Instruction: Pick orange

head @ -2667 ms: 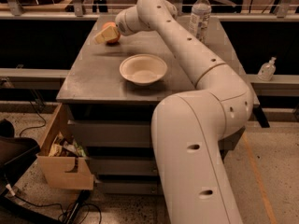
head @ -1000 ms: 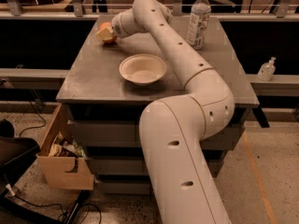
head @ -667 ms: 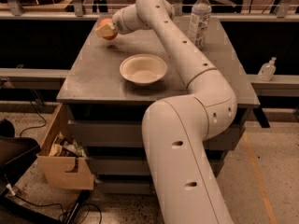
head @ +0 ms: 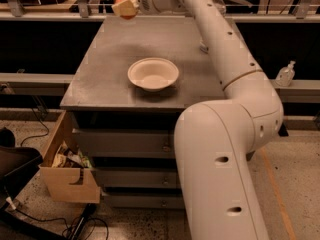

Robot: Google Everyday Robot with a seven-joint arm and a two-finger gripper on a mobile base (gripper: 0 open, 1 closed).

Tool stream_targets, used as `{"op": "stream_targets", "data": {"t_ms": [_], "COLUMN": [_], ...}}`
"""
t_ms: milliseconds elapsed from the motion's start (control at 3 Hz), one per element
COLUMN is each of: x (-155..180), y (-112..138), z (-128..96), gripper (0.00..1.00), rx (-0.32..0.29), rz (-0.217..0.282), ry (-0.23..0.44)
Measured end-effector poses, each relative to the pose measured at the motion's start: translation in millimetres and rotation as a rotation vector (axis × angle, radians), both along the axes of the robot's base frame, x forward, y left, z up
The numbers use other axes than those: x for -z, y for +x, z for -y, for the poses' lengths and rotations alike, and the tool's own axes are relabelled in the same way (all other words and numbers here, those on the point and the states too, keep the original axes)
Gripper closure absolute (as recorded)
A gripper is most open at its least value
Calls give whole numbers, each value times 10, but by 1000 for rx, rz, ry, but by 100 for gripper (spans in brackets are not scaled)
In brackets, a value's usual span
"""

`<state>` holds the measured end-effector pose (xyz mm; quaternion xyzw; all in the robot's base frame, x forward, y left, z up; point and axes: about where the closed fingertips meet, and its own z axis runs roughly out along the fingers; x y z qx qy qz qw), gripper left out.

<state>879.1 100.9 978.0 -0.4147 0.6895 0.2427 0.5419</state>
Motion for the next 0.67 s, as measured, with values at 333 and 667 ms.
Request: {"op": "stream_targets", "data": {"t_ms": [333,667], "x": [-356,-545], "y": [-232,-525], "z": [346,655], "gripper": [100,100], "rx": [-17,-39], "rz": [44,76], "ry": [45,86]}}
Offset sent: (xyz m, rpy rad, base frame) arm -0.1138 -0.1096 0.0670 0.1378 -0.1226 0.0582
